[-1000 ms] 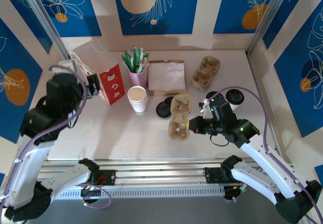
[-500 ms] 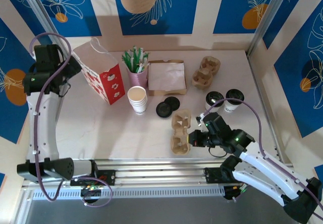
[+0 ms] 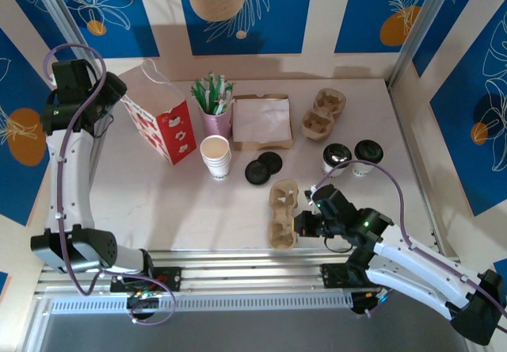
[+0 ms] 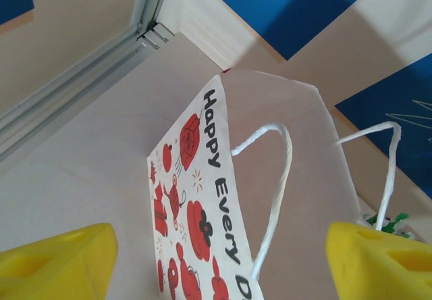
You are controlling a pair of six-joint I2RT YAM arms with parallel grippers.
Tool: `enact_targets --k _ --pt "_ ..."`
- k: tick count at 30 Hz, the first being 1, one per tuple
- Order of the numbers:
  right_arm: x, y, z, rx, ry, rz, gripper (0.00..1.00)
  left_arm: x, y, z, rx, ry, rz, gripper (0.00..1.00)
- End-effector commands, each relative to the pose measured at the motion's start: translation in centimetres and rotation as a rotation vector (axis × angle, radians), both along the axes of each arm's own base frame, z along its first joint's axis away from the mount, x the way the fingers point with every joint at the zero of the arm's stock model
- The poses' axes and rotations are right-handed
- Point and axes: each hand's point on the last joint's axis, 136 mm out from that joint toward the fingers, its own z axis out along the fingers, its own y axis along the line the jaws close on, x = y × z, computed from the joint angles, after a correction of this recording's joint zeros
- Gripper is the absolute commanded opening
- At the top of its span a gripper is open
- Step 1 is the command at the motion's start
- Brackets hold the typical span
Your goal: Pack the takeout coffee
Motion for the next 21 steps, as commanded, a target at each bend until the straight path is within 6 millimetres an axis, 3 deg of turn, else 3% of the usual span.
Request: enact_targets --k 1,6,12,21 --pt "0.3 -0.5 -0.1 -0.014 -0.020 -0.036 0.00 1.4 0.4 -0.8 -0.031 -0.014 0.006 0.75" --pt "1.4 -2.1 0.8 -0.046 -0.070 -0.136 0.00 2.0 0.9 -0.8 -0.016 -0.020 0.017 0.66" --pt "2.4 -5.6 1.3 -0.149 -0.080 -0.290 0.00 3.0 1.0 -1.1 -0.011 -0.006 0.007 0.60" --pt "2.0 -7.5 0.4 -0.035 -0.034 -0.456 0.00 3.4 1.4 -1.0 -0.006 -0.010 0.007 0.45"
